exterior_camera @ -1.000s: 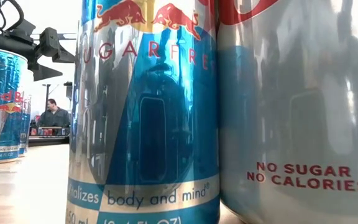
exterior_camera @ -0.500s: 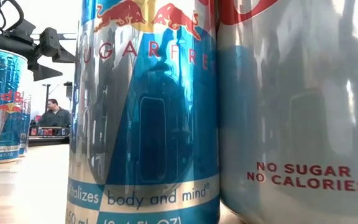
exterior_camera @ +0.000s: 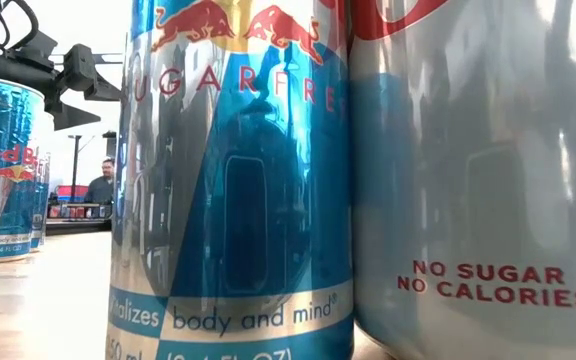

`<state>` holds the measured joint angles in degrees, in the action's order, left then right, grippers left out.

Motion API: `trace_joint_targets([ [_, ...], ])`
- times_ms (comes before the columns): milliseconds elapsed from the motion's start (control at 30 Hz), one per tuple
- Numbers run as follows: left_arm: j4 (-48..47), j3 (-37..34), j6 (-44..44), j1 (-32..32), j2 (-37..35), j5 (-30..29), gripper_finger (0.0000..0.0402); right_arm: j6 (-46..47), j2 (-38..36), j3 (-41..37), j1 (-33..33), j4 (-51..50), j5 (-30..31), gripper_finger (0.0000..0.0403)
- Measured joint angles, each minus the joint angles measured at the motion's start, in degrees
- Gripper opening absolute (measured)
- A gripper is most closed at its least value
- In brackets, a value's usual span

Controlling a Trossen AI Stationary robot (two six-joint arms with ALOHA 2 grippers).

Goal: Place canned beverage on shelf
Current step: Put the bottom red soda can on the shelf aligned with the other red soda can

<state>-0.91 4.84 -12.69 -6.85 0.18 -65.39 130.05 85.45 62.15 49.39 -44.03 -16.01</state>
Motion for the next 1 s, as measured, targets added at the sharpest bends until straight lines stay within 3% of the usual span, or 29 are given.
trace_joint_targets([
  [400, 0.0, 0.0, 0.0, -0.02, 0.0, 0.0, 0.0368, -1.65, -1.27, 0.05, -2.16, -1.6, 0.15, 0.0293],
  [600, 0.0, 0.0, 0.02, -0.01, -0.02, 0.01, 0.0368, -6.17, -1.03, 1.86, -7.19, -4.18, -4.75, 0.0293],
  [1000, 0.0, 0.0, 0.0, 0.0, -0.02, 0.0, 0.0368, -15.33, 0.2, 6.46, -16.34, -8.57, -4.84, 0.0293],
])
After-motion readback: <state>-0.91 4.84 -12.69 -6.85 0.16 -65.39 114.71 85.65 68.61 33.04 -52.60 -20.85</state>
